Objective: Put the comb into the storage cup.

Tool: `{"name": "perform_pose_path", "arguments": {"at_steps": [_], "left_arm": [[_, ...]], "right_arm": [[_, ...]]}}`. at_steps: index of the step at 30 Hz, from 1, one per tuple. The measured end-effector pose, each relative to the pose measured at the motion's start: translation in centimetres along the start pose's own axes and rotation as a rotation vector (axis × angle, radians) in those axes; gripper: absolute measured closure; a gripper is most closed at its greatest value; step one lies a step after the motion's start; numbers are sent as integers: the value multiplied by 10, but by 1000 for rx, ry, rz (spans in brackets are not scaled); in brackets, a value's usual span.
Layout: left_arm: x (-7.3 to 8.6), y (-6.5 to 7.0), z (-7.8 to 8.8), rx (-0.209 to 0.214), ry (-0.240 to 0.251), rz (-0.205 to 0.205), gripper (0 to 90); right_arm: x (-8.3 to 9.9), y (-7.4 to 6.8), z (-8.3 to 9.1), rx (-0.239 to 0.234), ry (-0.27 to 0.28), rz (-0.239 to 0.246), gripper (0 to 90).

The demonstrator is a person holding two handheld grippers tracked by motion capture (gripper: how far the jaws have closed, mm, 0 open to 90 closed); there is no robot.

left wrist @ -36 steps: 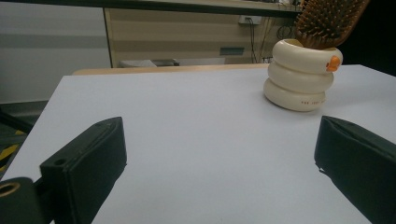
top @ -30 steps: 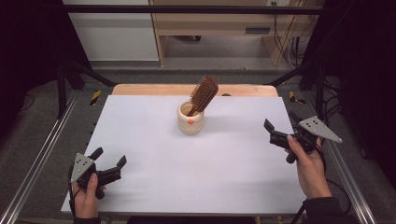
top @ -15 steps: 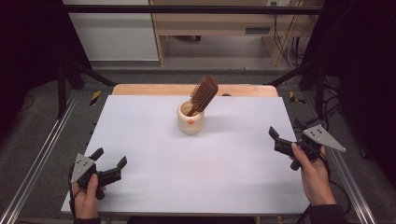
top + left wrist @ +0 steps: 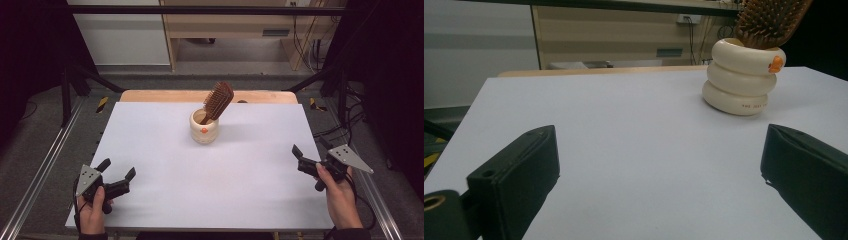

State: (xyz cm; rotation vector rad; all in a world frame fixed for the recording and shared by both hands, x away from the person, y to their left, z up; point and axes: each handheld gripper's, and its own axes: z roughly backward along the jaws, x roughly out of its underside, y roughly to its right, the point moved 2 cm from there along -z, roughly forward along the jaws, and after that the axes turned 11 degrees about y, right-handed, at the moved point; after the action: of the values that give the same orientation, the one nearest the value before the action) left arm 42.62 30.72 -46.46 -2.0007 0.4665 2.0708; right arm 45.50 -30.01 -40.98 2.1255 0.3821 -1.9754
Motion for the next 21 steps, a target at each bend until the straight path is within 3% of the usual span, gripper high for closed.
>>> {"name": "perform_pose_path", "arguments": {"at_steps": [21], "left_arm": [[0, 2, 0, 11, 2, -3, 23]], "right_arm": [[34, 3, 22, 13, -26, -40, 31]]}}
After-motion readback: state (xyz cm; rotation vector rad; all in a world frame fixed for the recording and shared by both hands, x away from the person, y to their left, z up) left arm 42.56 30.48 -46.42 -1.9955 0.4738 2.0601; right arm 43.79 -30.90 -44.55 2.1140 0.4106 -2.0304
